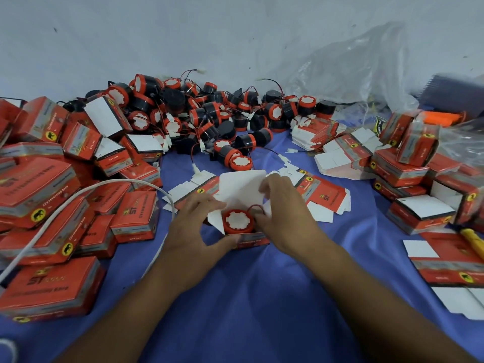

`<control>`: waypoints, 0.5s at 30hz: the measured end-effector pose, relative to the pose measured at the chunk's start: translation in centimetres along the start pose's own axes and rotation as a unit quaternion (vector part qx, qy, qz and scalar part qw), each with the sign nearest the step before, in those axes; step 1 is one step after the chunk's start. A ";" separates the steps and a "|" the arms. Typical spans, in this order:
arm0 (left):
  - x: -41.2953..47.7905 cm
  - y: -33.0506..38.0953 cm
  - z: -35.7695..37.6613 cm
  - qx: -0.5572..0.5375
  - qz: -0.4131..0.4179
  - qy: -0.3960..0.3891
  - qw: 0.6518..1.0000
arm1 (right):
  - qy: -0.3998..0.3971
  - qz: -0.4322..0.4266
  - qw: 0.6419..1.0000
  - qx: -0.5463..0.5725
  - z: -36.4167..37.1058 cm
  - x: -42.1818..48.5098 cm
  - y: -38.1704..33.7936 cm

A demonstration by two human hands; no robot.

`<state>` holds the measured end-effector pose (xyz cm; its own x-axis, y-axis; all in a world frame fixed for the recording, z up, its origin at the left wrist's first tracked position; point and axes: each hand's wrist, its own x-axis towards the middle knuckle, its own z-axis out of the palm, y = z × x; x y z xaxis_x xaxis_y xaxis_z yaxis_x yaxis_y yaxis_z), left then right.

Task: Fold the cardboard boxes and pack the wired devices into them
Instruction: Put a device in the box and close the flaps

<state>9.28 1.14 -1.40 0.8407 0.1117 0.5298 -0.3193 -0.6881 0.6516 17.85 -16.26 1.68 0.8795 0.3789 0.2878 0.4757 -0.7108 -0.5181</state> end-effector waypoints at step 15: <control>0.0 0.3 0.9 -0.006 -0.049 0.001 0.999 | 0.091 -0.097 0.984 0.121 2.5 -2.4 1.1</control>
<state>9.54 0.29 -1.70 0.8673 0.1795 0.4643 -0.2408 -0.6651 0.7069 16.26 -16.47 -1.58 0.7658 0.3654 0.5292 0.6427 -0.4645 -0.6093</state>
